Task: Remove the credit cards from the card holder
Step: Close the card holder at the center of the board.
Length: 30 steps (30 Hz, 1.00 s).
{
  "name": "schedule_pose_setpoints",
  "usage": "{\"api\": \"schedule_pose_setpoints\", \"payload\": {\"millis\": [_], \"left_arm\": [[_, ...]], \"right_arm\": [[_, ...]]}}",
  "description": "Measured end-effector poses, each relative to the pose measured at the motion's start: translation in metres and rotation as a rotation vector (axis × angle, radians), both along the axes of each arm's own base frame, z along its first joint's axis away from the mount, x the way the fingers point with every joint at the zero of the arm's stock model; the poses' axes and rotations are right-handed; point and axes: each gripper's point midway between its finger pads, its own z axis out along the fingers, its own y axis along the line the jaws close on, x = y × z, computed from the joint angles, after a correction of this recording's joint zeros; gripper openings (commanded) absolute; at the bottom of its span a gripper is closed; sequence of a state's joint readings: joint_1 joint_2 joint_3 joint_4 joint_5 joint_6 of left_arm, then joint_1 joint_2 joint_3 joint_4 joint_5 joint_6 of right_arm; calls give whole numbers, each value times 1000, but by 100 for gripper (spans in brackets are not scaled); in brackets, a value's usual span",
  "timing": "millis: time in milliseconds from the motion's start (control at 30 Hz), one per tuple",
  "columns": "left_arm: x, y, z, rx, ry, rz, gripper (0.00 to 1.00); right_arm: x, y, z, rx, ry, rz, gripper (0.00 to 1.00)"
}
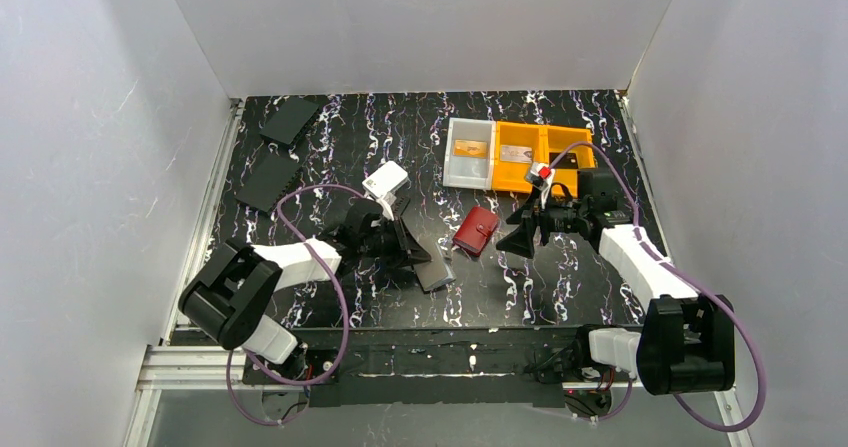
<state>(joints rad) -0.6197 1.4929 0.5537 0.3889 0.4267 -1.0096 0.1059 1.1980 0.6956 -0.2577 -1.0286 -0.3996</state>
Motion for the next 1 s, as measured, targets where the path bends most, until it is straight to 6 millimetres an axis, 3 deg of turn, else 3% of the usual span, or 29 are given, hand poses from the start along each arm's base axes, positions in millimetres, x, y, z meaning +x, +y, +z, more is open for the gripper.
{"api": "schedule_pose_setpoints", "payload": {"millis": [267,333,400,433,467,533,600,633,800,1000], "left_arm": [[4,-1,-11,57,-13,-11,11],[5,-2,-13,68,-16,-12,10],[6,-3,-15,72,-12,-15,10],[6,-5,-16,75,-12,-20,10],[6,-5,-15,75,-14,-21,10],[6,-5,-16,78,-17,-22,11],[6,-5,-15,84,-23,-21,12],[6,-5,-15,85,-25,-20,12],[6,-4,-14,90,-33,-20,13],[4,0,-7,92,-52,-17,17]], "right_arm": [[-4,7,-9,-11,25,30,95],[-10,18,-21,-82,-26,87,91],[-28,39,-42,-201,-94,216,88],[-42,52,-54,-280,-160,321,98],[-52,61,-61,-336,-221,405,98],[-52,70,-68,-420,-289,482,98],[-47,92,-59,-474,-385,555,98],[-45,95,-56,-475,-398,555,98],[-32,101,-37,-478,-437,526,98],[-36,97,-39,-485,-370,520,98]]}}
